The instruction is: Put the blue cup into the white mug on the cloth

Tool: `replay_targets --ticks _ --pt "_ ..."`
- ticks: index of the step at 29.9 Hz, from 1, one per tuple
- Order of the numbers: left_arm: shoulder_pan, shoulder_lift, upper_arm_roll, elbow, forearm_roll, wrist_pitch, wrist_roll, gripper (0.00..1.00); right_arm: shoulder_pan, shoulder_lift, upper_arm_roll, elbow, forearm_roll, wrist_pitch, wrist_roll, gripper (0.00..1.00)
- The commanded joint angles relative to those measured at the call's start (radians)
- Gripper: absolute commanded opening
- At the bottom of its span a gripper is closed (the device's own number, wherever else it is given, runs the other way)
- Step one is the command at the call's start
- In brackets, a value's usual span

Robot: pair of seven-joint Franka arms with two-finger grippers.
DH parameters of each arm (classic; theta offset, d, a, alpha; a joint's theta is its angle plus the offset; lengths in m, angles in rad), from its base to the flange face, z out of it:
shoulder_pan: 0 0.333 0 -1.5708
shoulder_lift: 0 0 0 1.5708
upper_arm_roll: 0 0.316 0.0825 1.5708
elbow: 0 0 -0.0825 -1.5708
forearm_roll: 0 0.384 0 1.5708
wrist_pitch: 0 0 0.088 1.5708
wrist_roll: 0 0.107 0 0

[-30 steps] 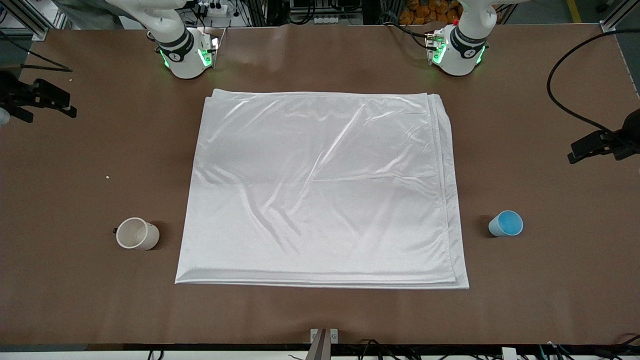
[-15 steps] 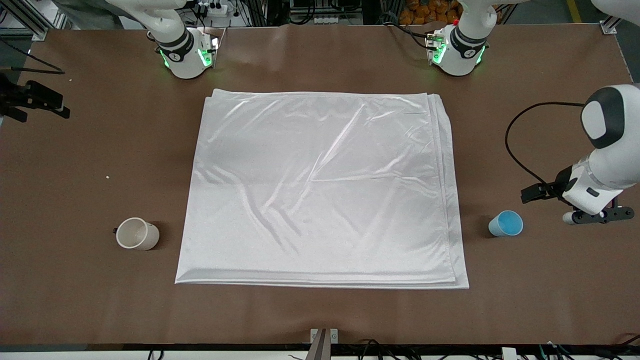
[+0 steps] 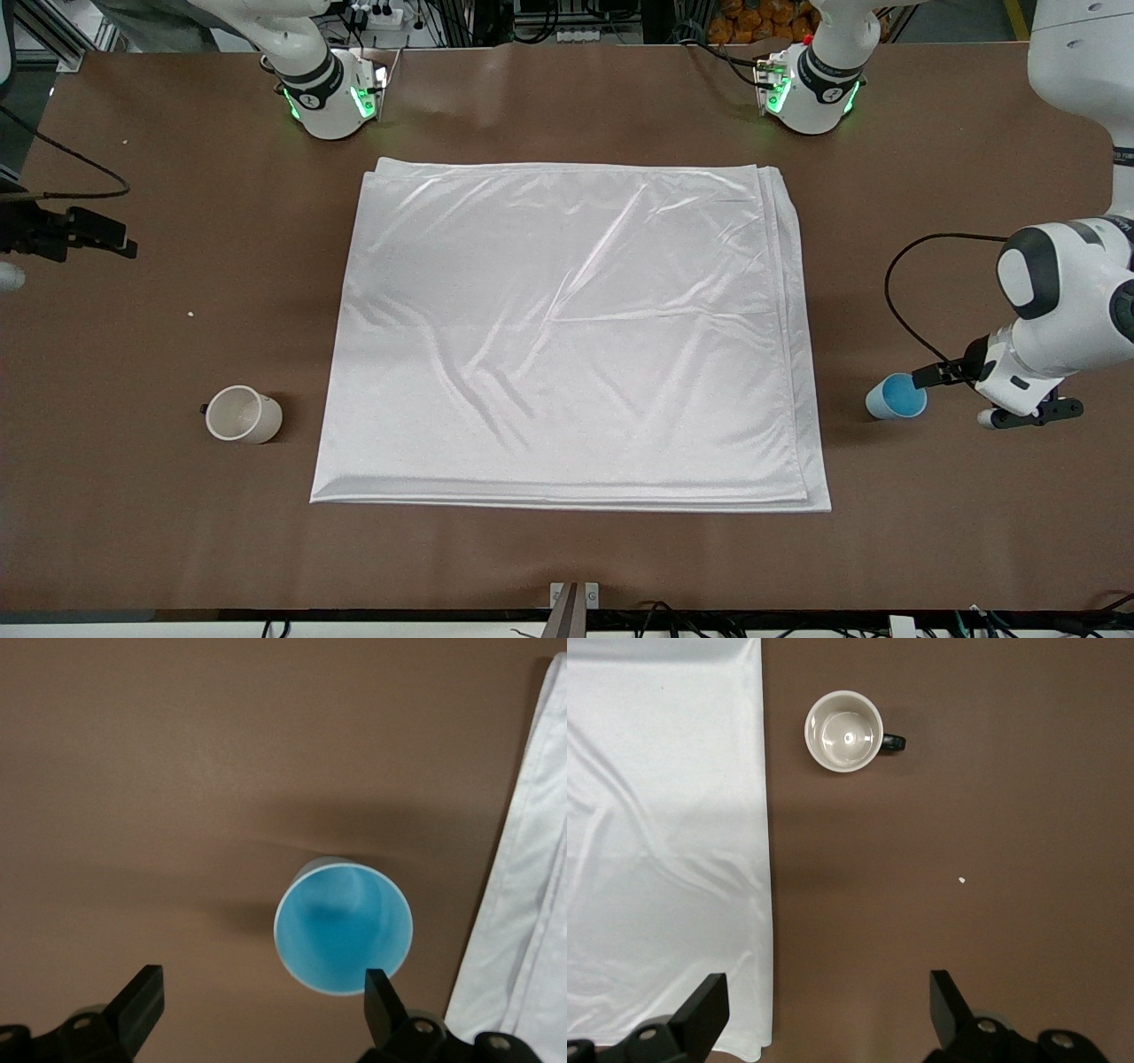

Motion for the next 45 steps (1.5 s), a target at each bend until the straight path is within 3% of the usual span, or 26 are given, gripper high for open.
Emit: replay_targets --ticks 1,9,13,18,27,33,45 --pt "0.004 0.040 -0.002 0.009 0.002 0.037 -0.008 1.00 -0.007 0.061 0.008 0.019 -0.006 0.039 -0.011 1.00" --pt "0.005 0.069 -0.002 0.009 0.000 0.066 -0.008 1.00 0.013 0.172 0.013 0.059 0.000 0.083 -0.156 1.00" --pt "0.007 0.078 -0.002 0.009 0.000 0.074 -0.010 0.89 0.013 0.218 0.013 0.064 0.002 0.128 -0.290 1.00" --pt "0.005 0.091 -0.003 0.009 -0.009 0.085 -0.014 0.86 0.004 0.273 0.013 0.064 0.003 0.211 -0.543 1.00" --pt "-0.004 0.095 -0.003 0.009 -0.009 0.086 -0.021 0.27 -0.019 0.356 0.011 0.064 0.014 0.399 -0.926 1.00" --pt "-0.006 0.095 -0.003 0.009 -0.009 0.088 -0.022 0.00 -0.050 0.410 0.013 0.064 0.023 0.464 -1.071 1.00" --pt "-0.004 0.101 -0.003 0.013 -0.009 0.088 -0.022 0.00 -0.070 0.503 0.013 0.064 0.034 0.513 -1.174 1.00"
